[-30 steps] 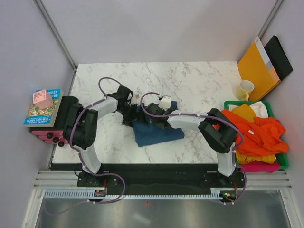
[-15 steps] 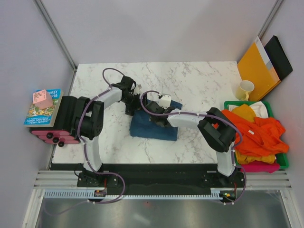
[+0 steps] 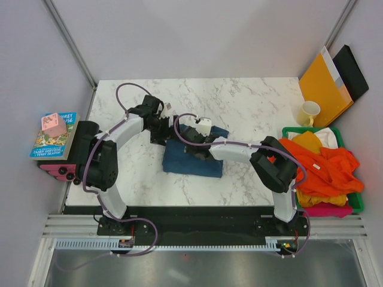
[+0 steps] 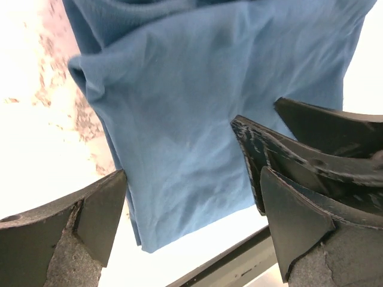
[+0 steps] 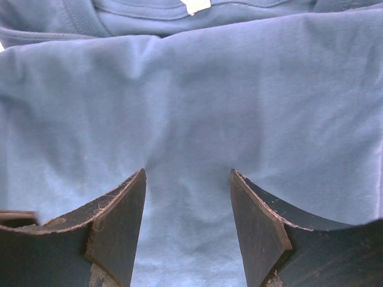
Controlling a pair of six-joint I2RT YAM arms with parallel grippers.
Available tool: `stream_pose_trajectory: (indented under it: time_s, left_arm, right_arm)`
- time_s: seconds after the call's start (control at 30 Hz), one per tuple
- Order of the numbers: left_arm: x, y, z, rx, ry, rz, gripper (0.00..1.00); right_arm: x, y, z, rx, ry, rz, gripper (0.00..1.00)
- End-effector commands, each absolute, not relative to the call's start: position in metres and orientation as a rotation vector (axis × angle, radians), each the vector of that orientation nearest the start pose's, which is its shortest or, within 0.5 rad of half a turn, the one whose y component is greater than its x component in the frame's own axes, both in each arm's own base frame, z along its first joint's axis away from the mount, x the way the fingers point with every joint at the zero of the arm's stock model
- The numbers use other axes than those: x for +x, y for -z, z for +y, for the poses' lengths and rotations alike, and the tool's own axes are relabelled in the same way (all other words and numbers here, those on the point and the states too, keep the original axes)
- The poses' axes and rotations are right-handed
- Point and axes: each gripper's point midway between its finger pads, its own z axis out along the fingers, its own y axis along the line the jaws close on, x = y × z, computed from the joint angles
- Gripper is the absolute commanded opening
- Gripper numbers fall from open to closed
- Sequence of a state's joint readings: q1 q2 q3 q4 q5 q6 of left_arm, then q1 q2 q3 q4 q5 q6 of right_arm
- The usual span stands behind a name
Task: Fold and stack the t-shirts
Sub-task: Neatly place the folded tshirt to the corner
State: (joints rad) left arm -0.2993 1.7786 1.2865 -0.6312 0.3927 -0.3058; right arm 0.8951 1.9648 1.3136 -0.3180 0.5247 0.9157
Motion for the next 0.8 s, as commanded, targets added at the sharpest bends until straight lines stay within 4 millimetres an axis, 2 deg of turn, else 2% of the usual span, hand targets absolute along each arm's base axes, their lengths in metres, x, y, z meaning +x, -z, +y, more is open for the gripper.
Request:
stream_pose_trajectory:
  time_s: [0.0,0.17,0.33,0.5,0.57,0.6,0.7,0.73,0.77]
  left_arm:
    - [0.320,-0.057,-0.184,0.131,0.705,2.841,1.00]
    - [0.310,-0.031,-0.177,0.119,0.655,2.912,1.00]
    - [0.312,-0.006,-0.173,0.115,0.605,2.953,1.00]
    - [0.301,0.004,-0.178,0.140,0.640,2.991,0.98]
    - [0.296,0.005,-0.177,0.149,0.649,2.995,0.86]
    - [0.294,0.004,-0.179,0.160,0.669,2.993,0.67]
    - [0.289,0.005,-0.180,0.177,0.697,2.999,0.39]
    - [0.289,0.005,-0.180,0.177,0.699,2.999,0.37]
    - [0.288,0.006,-0.181,0.177,0.701,3.000,0.32]
  right_arm:
    - [0.343,-0.076,0.344,0.241,-0.282,2.303,0.65]
    - [0.340,-0.076,0.340,0.247,-0.276,2.298,0.65]
    - [0.338,-0.081,0.341,0.251,-0.288,2.289,0.66]
    - [0.340,-0.097,0.342,0.258,-0.315,2.259,0.65]
    - [0.341,-0.109,0.341,0.264,-0.327,2.235,0.66]
    - [0.342,-0.112,0.341,0.265,-0.329,2.230,0.66]
    - [0.344,-0.126,0.343,0.272,-0.357,2.206,0.66]
    - [0.344,-0.128,0.344,0.272,-0.363,2.203,0.66]
    - [0.344,-0.133,0.345,0.271,-0.372,2.196,0.66]
